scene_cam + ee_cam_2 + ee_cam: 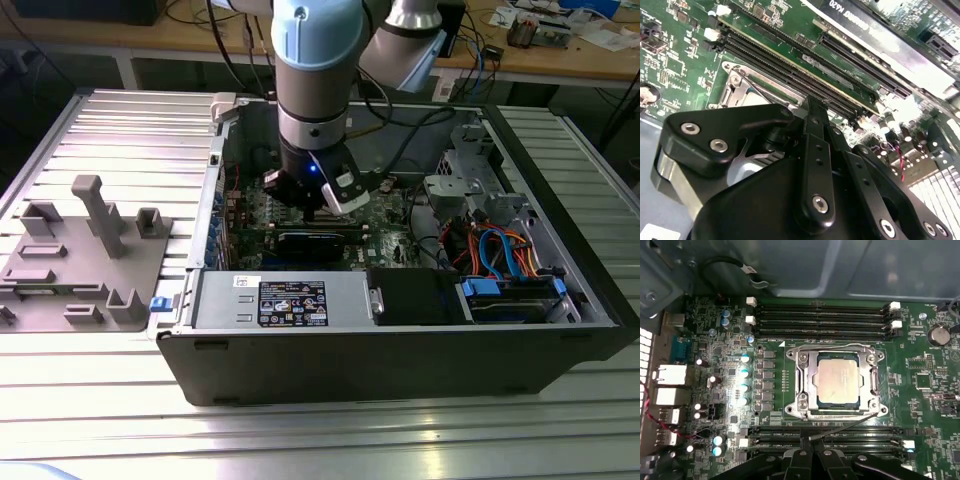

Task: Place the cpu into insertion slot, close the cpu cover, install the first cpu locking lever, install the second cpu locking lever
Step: 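Install the second cpu locking lever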

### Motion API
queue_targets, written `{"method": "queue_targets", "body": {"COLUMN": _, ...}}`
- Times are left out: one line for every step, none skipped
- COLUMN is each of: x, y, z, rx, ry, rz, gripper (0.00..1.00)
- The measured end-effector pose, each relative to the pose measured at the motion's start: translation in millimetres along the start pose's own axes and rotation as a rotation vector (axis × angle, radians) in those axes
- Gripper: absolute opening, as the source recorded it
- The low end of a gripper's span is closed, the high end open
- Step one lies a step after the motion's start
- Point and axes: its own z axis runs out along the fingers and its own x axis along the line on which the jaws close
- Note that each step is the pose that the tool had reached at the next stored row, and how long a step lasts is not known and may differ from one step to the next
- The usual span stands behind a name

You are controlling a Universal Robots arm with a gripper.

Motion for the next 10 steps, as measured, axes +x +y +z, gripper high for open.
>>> {"method": "queue_targets", "body": {"x": 0.3, "y": 0.4, "z": -2.1, "rx": 0.0032, "ry": 0.0001, "rz": 0.0, "gripper": 0.11}}
{"method": "queue_targets", "body": {"x": 0.6, "y": 0.7, "z": -3.7, "rx": 0.006, "ry": 0.0001, "rz": 0.0, "gripper": 0.11}}
{"method": "queue_targets", "body": {"x": 1.1, "y": 1.0, "z": -5.3, "rx": 0.0082, "ry": 0.0001, "rz": 0.0, "gripper": 0.11}}
{"method": "queue_targets", "body": {"x": 1.6, "y": 1.3, "z": -7.1, "rx": 0.0102, "ry": 0.0002, "rz": -0.001, "gripper": 0.11}}
{"method": "queue_targets", "body": {"x": 2.0, "y": 2.0, "z": -10.8, "rx": 0.0135, "ry": 0.0002, "rz": -0.001, "gripper": 0.11}}
{"method": "queue_targets", "body": {"x": 2.4, "y": 2.9, "z": -15.7, "rx": 0.0167, "ry": 0.0004, "rz": -0.001, "gripper": 0.11}}
{"method": "queue_targets", "body": {"x": 2.4, "y": 3.5, "z": -19.0, "rx": 0.0181, "ry": 0.0004, "rz": -0.001, "gripper": 0.11}}
{"method": "queue_targets", "body": {"x": -0.8, "y": 3.4, "z": -18.7, "rx": 0.0141, "ry": 0.0012, "rz": 0.0, "gripper": 0.11}}
{"method": "queue_targets", "body": {"x": -3.8, "y": 3.3, "z": -18.2, "rx": 0.008, "ry": 0.0036, "rz": 0.0, "gripper": 0.11}}
{"method": "queue_targets", "body": {"x": -6.3, "y": 3.2, "z": -18.0, "rx": 0.0029, "ry": 0.0056, "rz": 0.001, "gripper": 0.11}}
